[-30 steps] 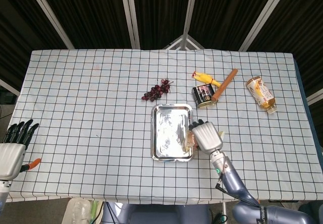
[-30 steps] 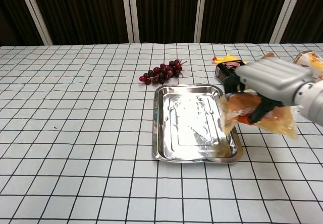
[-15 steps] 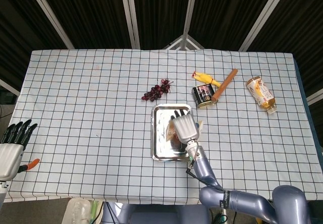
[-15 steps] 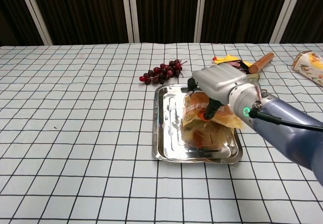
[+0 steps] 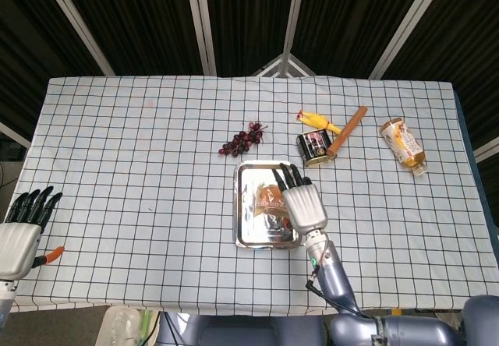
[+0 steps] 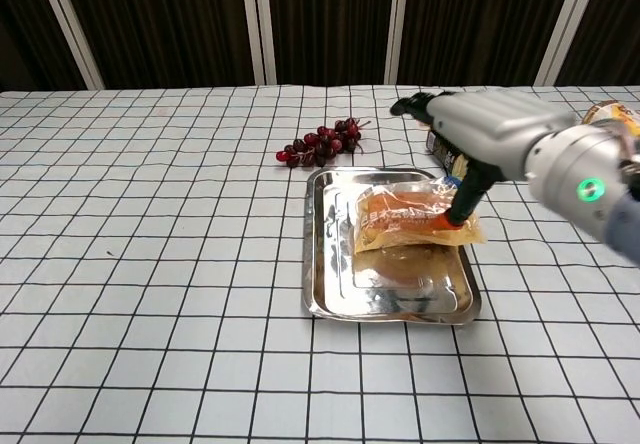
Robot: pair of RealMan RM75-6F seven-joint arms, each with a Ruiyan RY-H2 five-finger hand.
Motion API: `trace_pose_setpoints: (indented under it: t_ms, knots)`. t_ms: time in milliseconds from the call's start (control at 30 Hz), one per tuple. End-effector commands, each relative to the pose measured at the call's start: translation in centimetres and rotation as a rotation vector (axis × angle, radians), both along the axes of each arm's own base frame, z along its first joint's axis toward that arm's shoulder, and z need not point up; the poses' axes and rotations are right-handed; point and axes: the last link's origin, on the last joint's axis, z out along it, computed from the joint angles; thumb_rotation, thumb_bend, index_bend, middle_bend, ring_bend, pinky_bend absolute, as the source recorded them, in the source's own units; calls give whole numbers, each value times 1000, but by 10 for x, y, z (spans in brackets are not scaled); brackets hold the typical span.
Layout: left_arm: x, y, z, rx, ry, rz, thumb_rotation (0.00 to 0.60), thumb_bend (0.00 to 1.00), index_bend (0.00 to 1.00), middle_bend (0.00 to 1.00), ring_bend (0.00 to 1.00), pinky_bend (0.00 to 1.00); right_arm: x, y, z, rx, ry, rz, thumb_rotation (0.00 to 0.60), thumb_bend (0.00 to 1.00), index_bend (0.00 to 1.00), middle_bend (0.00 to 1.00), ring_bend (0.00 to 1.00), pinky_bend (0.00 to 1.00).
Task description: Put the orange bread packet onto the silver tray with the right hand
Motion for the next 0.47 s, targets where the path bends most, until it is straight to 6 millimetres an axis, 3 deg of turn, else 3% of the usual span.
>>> trace_pose_setpoints:
  t_ms: [33, 200, 267, 367, 467]
  knots:
    - [0, -1, 0, 1, 1, -1, 600, 53, 0, 0, 0, 36, -50, 35, 58, -111, 58, -51, 600, 200, 0, 0, 0, 182]
    - [2, -1, -3, 0, 7, -5, 600, 53, 0, 0, 0, 36, -126, 78, 95, -188, 124, -79, 600, 200, 0, 0, 0, 44]
    - [4, 0, -5, -1, -2, -13, 600, 53, 0, 0, 0, 36, -154, 98, 101, -183, 103, -71, 600, 200, 0, 0, 0, 4]
    - [7, 0, -9, -5, -6, -28, 600, 52, 0, 0, 0, 36, -182, 113, 103, -175, 85, -86, 600, 199, 0, 0, 0, 0]
    - [7, 0, -11, -10, 1, -40, 600, 52, 0, 0, 0, 36, -190, 113, 107, -191, 97, -91, 600, 199, 0, 0, 0, 0]
